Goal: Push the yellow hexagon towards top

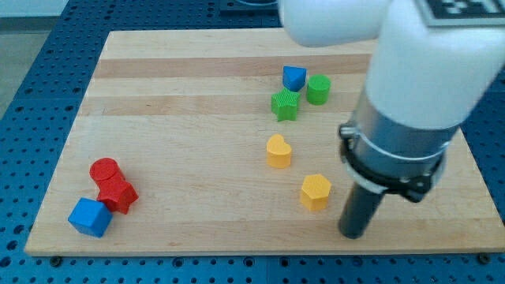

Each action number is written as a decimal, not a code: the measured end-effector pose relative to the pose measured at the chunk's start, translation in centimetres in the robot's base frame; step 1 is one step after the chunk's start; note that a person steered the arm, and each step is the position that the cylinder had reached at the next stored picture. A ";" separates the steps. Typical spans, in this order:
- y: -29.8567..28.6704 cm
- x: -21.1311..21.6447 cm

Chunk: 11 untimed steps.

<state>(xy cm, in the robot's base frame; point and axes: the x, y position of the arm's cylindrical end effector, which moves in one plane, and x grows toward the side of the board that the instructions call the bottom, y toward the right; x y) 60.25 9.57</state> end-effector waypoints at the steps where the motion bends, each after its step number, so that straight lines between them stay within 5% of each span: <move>1: -3.2 0.0; 9: 0.2 -8.8; 11: -2.9 -9.8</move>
